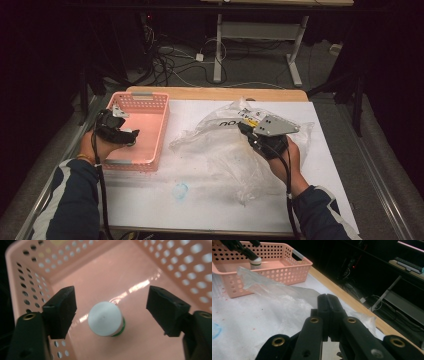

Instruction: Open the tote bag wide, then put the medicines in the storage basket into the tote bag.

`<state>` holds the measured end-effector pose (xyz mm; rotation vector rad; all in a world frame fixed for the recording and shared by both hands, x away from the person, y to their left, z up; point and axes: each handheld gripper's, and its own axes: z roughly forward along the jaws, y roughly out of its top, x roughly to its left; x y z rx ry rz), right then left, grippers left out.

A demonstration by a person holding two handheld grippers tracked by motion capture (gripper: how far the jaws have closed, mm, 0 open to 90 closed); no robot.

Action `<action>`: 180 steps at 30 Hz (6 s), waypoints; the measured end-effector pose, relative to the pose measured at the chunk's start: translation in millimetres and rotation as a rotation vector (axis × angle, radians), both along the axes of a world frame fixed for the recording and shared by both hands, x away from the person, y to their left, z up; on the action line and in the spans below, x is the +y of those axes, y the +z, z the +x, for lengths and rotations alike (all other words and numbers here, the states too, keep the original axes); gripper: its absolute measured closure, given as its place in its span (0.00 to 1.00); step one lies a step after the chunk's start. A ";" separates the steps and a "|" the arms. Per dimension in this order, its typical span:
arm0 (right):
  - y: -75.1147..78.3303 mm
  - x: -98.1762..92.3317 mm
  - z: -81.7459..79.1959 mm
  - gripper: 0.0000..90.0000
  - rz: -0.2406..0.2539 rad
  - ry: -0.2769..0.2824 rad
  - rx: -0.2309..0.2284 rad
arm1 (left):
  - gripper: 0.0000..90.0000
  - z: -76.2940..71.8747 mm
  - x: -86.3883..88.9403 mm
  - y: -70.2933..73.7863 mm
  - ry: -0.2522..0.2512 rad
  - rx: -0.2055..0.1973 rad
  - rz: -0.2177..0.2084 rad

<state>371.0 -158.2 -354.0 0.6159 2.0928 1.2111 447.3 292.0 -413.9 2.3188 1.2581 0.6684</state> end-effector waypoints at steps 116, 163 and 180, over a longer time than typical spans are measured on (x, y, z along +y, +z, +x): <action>-12.1 -2.4 2.2 1.00 -0.001 -0.015 0.016 | 0.54 -93.5 -244.8 -14.7 -0.759 -0.233 -0.154; -21.8 -11.6 1.9 1.00 -0.032 -0.025 0.068 | 0.30 -112.1 -171.0 6.2 -0.532 -0.415 -0.162; -18.4 -34.1 -3.0 1.00 -0.034 -0.038 0.078 | 0.39 -64.6 -190.6 -14.0 -0.363 -0.260 -0.098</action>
